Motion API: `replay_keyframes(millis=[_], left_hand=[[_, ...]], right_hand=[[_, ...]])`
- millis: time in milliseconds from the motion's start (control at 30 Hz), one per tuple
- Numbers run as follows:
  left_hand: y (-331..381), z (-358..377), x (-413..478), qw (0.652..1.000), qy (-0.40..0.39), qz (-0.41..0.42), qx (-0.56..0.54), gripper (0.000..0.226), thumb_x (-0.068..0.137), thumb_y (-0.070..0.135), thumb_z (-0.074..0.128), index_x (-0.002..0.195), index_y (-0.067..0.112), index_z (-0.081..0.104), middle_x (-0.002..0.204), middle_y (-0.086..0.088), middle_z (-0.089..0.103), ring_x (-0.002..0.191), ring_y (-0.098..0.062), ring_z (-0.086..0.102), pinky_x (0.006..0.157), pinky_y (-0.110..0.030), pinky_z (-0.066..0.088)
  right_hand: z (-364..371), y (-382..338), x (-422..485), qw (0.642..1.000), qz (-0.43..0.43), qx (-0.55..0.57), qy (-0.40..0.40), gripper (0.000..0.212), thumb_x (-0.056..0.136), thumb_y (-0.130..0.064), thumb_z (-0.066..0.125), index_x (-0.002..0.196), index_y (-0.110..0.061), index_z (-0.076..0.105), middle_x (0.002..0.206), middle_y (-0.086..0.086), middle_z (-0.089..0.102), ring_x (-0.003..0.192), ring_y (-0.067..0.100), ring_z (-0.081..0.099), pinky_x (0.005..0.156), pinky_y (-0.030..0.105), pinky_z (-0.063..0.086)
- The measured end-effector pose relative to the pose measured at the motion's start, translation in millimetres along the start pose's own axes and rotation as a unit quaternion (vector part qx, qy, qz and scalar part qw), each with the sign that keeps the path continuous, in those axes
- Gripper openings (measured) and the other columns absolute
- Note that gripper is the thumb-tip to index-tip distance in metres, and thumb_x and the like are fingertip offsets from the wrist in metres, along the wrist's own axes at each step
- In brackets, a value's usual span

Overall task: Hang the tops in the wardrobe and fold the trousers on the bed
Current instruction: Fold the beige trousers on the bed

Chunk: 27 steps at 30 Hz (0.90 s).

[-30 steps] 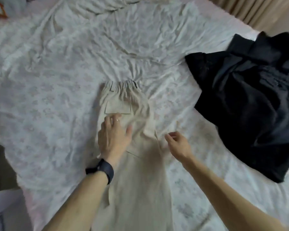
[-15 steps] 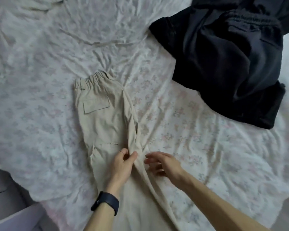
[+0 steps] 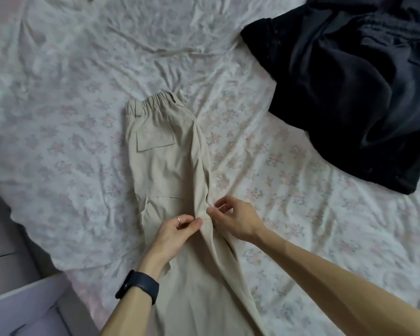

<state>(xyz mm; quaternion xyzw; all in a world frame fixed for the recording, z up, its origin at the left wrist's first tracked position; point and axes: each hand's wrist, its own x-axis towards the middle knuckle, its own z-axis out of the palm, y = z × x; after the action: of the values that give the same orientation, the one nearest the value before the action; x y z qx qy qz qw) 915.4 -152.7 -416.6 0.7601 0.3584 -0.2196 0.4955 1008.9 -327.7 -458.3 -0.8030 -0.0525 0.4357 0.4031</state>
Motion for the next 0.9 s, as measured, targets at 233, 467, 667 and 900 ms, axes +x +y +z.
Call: replay_keyframes(millis=[233, 467, 667, 900], left_hand=[[5, 8, 6, 0.998, -0.006, 0.032, 0.063, 0.019, 0.092, 0.042, 0.070, 0.084, 0.025, 0.074, 0.083, 0.007, 0.072, 0.086, -0.009, 0.066, 0.081, -0.023, 0.046], [-5, 16, 7, 0.991, 0.066, 0.033, 0.112, 0.028, 0.096, 0.040, 0.064, 0.080, 0.018, 0.068, 0.079, -0.005, 0.069, 0.080, -0.009, 0.059, 0.065, -0.013, 0.042], [-1, 26, 1, 0.996, 0.046, 0.038, 0.069, 0.025, 0.101, 0.034, 0.059, 0.083, 0.018, 0.065, 0.079, -0.005, 0.068, 0.069, 0.003, 0.057, 0.065, -0.008, 0.041], [-6, 19, 15, 0.981, 0.043, 0.030, 0.185, 0.043, 0.100, 0.058, 0.043, 0.133, 0.037, 0.060, 0.144, 0.004, 0.048, 0.131, -0.015, 0.047, 0.107, -0.024, 0.035]], right_hand=[[-6, -8, 25, 0.992, -0.046, -0.024, 0.117, 0.039, 0.091, -0.062, 0.050, 0.098, -0.028, 0.068, 0.094, -0.011, 0.073, 0.087, 0.010, 0.067, 0.073, 0.030, 0.052], [-58, 19, 39, 0.969, -0.020, -0.030, 0.245, 0.011, 0.098, -0.027, 0.056, 0.104, -0.024, 0.065, 0.097, -0.013, 0.063, 0.079, 0.008, 0.061, 0.063, 0.020, 0.045], [-35, -7, 17, 0.985, 0.057, 0.159, 0.039, 0.032, 0.094, -0.048, 0.058, 0.088, -0.022, 0.076, 0.080, -0.012, 0.076, 0.049, 0.005, 0.064, 0.041, 0.018, 0.042], [-32, -23, 46, 0.904, 0.164, 0.379, 0.115, 0.021, 0.087, -0.030, 0.077, 0.075, -0.014, 0.073, 0.058, -0.001, 0.065, 0.037, 0.008, 0.044, 0.038, 0.018, 0.031]])
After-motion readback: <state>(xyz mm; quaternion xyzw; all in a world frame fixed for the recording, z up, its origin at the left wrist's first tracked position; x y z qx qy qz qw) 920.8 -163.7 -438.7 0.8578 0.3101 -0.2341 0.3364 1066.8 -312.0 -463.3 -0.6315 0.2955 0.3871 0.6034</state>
